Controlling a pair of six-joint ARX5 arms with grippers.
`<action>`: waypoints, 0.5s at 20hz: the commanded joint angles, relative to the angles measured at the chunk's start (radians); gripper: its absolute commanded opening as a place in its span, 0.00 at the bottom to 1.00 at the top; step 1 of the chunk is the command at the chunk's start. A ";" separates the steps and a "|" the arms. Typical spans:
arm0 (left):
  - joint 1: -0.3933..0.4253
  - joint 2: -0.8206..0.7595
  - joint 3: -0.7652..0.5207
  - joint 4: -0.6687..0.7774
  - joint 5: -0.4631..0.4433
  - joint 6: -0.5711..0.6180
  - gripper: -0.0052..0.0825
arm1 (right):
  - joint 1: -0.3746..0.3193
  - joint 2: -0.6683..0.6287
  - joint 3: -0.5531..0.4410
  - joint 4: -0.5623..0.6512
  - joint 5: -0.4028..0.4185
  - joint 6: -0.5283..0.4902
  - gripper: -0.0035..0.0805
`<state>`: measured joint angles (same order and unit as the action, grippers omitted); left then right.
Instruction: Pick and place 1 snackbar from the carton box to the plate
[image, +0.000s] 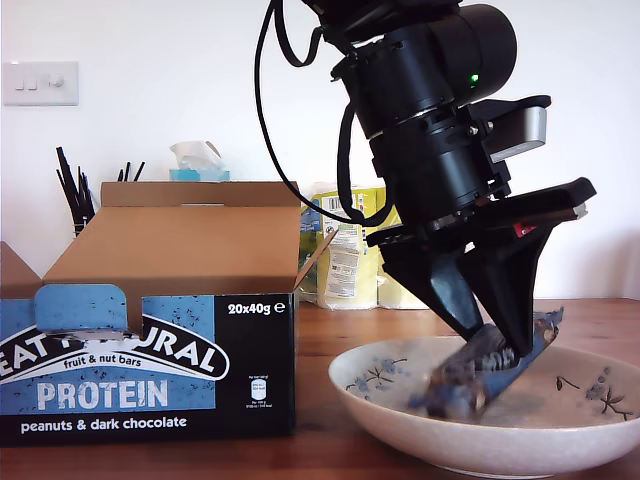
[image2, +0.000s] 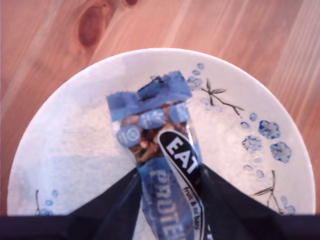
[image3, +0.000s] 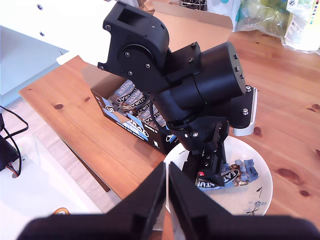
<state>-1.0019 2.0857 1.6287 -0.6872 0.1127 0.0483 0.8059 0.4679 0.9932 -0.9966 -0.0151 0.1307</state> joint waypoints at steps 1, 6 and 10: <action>-0.009 0.022 -0.019 0.005 -0.003 0.001 0.52 | 0.001 -0.008 -0.003 0.004 0.000 0.000 0.03; -0.007 0.013 -0.010 0.002 0.002 0.005 0.29 | 0.001 -0.008 -0.003 0.004 0.009 -0.007 0.03; -0.003 -0.080 0.013 0.025 0.040 0.005 0.03 | 0.001 -0.008 -0.003 0.004 0.047 -0.006 0.03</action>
<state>-1.0054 2.0689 1.6287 -0.6796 0.1429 0.0490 0.8059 0.4679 0.9932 -0.9970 0.0223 0.1268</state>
